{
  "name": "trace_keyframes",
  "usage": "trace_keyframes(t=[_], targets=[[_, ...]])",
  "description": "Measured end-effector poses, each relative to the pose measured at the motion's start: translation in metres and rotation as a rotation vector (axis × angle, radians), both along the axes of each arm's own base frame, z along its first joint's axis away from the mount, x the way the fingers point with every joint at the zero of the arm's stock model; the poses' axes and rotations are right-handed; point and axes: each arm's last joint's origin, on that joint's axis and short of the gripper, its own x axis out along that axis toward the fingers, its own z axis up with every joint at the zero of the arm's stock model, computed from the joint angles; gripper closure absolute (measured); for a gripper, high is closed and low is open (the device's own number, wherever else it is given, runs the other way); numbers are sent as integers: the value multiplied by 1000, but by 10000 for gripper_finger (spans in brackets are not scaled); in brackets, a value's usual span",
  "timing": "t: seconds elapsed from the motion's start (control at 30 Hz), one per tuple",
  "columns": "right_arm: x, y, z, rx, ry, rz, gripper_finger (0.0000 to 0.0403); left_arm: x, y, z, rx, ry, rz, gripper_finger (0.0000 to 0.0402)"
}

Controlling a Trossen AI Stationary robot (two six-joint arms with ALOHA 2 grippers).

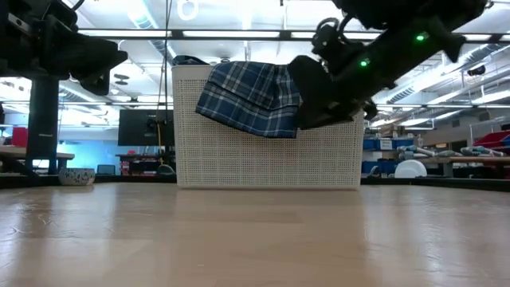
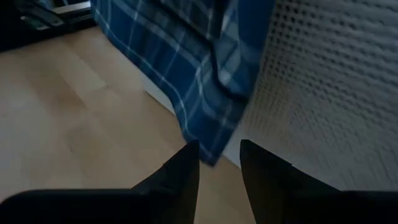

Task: Sort clothes
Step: Put the blue and white patterned shirt into the white laundry bin

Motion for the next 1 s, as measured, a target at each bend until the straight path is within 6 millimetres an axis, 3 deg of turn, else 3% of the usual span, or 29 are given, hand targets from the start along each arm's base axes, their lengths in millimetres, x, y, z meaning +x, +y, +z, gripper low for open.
trace_keyframes(t=[0.23,0.37,0.47,0.57,0.7,0.83,0.9,1.0], targets=[[16,-19,13,27,-87,117,297,0,0,0,0,2,0,286],[24,-29,26,0,-190,182,376,0,0,0,0,2,0,286],[32,-33,50,-75,-271,254,391,0,0,0,1,2,0,286],[39,-42,89,-215,-307,282,397,0,0,0,1,3,0,286],[46,-68,140,-353,-335,282,398,0,0,0,0,2,0,286],[51,-104,181,-381,-275,289,400,0,0,0,0,2,0,286],[50,-125,189,-341,-186,258,400,0,0,0,0,2,0,286],[47,-155,184,-214,-86,178,401,0,0,0,1,3,0,286]])
